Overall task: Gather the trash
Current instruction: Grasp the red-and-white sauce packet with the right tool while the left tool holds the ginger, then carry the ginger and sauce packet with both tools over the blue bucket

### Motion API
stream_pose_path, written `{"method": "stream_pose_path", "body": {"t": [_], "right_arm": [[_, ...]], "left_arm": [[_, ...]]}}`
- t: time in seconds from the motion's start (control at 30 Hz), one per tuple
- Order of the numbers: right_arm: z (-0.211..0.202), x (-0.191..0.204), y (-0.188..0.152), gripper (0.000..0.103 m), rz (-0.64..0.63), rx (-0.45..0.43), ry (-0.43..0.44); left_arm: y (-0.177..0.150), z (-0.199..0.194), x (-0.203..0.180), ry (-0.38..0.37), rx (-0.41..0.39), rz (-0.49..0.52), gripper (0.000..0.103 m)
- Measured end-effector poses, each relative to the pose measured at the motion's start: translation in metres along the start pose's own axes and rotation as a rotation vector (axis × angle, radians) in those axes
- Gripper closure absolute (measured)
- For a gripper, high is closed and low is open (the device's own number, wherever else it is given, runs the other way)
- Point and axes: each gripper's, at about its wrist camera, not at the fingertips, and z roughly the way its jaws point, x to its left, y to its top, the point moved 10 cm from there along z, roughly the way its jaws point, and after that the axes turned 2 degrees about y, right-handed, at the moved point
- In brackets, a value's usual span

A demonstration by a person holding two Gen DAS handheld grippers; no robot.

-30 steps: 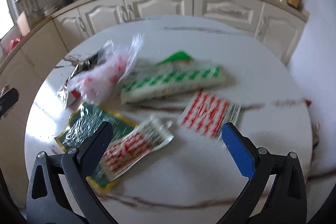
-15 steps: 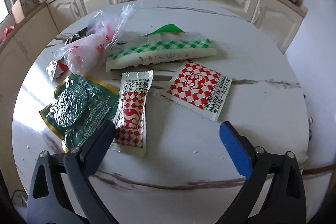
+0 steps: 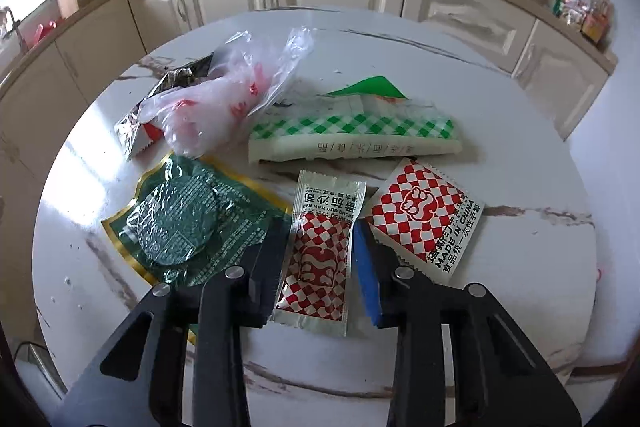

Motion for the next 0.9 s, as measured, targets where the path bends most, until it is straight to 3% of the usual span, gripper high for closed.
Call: {"method": "stream_pose_path", "body": {"t": [0.1,0.17,0.27,0.43,0.53,0.73,0.9], "right_arm": [[-0.003,0.001,-0.003,0.09,0.001,-0.011,0.018],[-0.005,0.0,-0.006,0.093,0.006,-0.022,0.023],[-0.011,-0.001,-0.01,0.094,0.014,-0.039,0.031],[-0.036,-0.009,-0.006,0.094,0.042,-0.107,0.037],[-0.06,0.004,0.004,0.094,0.023,-0.153,0.069],[-0.097,0.098,0.027,0.094,-0.118,-0.242,0.215],[-0.104,0.197,0.031,0.094,-0.247,-0.259,0.331]], "left_arm": [[-0.008,0.014,-0.01,-0.081,0.037,-0.022,0.044],[-0.013,0.021,-0.011,-0.094,0.044,-0.032,0.044],[-0.02,0.027,-0.011,-0.134,0.07,-0.053,0.044],[-0.016,0.018,-0.013,-0.156,0.029,-0.03,0.045],[-0.015,0.01,-0.015,-0.156,-0.001,-0.039,0.046],[-0.018,-0.026,0.023,-0.096,-0.073,-0.098,0.046],[-0.03,-0.059,0.092,0.003,-0.109,-0.18,0.046]]}}
